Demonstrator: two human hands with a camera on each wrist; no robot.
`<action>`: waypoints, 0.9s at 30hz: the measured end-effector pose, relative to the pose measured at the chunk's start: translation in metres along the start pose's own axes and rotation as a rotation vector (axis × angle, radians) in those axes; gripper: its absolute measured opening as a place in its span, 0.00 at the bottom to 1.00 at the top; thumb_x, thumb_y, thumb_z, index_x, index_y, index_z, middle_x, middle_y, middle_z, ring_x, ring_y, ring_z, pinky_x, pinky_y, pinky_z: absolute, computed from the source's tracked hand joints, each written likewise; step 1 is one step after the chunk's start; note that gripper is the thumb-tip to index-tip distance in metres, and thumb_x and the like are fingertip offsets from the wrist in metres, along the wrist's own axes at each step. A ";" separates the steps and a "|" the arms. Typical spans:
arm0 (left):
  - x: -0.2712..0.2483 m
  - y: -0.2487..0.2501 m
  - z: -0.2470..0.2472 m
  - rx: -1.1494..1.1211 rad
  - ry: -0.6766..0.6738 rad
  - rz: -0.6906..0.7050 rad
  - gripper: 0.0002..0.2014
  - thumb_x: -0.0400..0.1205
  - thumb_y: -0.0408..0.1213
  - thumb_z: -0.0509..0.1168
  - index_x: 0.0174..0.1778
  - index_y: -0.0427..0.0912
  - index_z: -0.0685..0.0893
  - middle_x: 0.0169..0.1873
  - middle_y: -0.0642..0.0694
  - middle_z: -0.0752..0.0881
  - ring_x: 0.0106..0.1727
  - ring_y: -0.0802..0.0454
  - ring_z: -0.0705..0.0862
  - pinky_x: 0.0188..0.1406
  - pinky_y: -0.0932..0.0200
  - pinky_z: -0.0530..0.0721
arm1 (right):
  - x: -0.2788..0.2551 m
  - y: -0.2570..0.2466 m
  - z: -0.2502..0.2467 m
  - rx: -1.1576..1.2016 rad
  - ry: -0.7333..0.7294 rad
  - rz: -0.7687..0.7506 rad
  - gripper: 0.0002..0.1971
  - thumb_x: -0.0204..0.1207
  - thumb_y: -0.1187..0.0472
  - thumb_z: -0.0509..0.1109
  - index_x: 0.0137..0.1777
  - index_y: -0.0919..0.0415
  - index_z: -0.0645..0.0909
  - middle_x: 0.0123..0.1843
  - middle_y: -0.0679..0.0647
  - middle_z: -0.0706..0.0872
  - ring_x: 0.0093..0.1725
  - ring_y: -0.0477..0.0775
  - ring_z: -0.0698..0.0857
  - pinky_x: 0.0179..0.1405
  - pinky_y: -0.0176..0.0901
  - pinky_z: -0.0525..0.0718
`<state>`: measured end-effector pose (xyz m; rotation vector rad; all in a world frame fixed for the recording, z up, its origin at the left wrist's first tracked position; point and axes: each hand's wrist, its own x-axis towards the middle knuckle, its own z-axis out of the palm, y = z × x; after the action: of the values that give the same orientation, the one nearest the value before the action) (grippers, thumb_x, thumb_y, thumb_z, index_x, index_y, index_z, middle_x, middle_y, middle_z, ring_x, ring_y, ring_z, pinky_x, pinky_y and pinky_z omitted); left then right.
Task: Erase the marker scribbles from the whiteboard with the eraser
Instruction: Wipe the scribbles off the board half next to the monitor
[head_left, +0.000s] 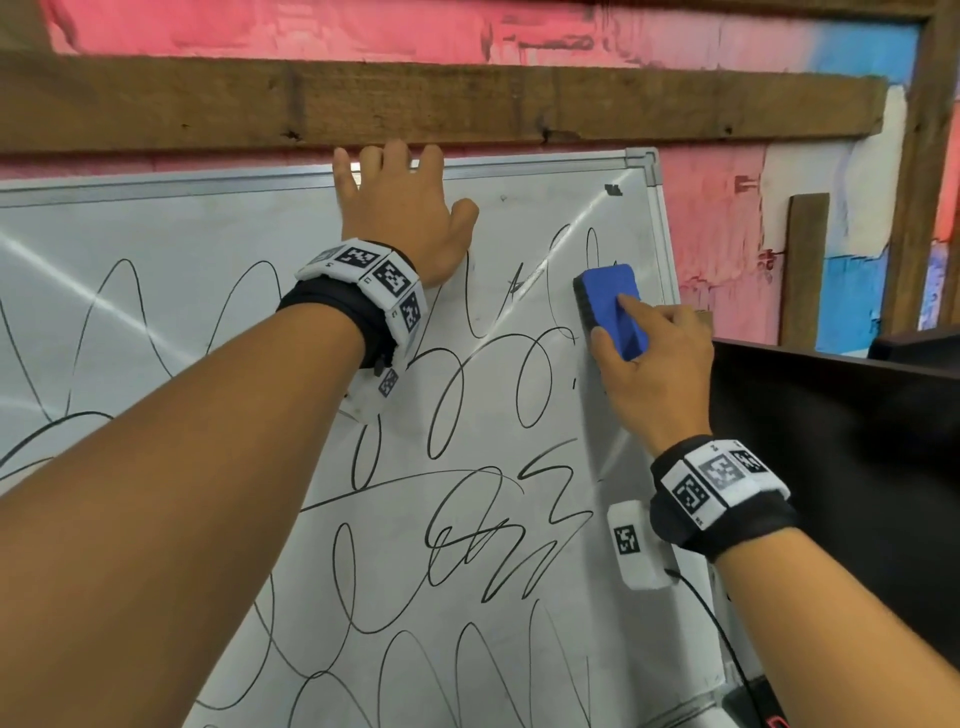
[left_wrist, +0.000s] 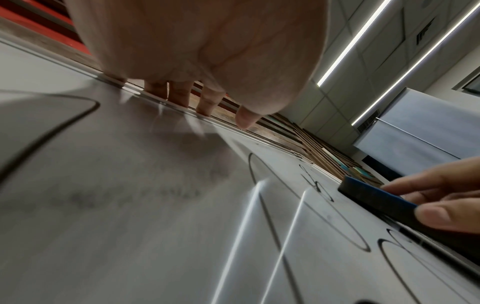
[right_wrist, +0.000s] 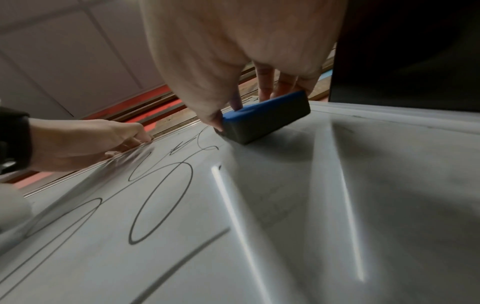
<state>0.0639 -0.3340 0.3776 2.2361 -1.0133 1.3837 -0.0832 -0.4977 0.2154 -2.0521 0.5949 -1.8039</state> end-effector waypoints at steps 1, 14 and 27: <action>0.000 0.000 0.000 0.000 -0.003 0.002 0.27 0.80 0.56 0.52 0.71 0.44 0.74 0.68 0.39 0.76 0.73 0.36 0.69 0.82 0.31 0.47 | 0.006 -0.003 0.000 -0.001 0.003 0.002 0.24 0.80 0.50 0.72 0.74 0.55 0.80 0.57 0.58 0.78 0.61 0.60 0.74 0.58 0.37 0.64; -0.001 -0.001 0.000 -0.003 0.005 0.005 0.26 0.81 0.55 0.52 0.70 0.45 0.75 0.67 0.40 0.77 0.72 0.37 0.70 0.82 0.31 0.47 | 0.011 -0.015 0.015 -0.031 -0.012 -0.001 0.23 0.83 0.49 0.67 0.76 0.55 0.77 0.67 0.60 0.77 0.67 0.63 0.73 0.68 0.60 0.77; 0.000 -0.002 0.004 -0.003 0.028 0.001 0.26 0.81 0.54 0.51 0.71 0.45 0.75 0.67 0.41 0.77 0.72 0.38 0.70 0.82 0.32 0.47 | 0.020 -0.021 0.024 -0.034 0.005 -0.010 0.24 0.83 0.50 0.67 0.77 0.55 0.76 0.69 0.60 0.76 0.66 0.65 0.72 0.67 0.57 0.76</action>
<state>0.0677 -0.3353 0.3756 2.2076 -1.0066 1.4089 -0.0556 -0.4904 0.2399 -2.0771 0.6218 -1.8171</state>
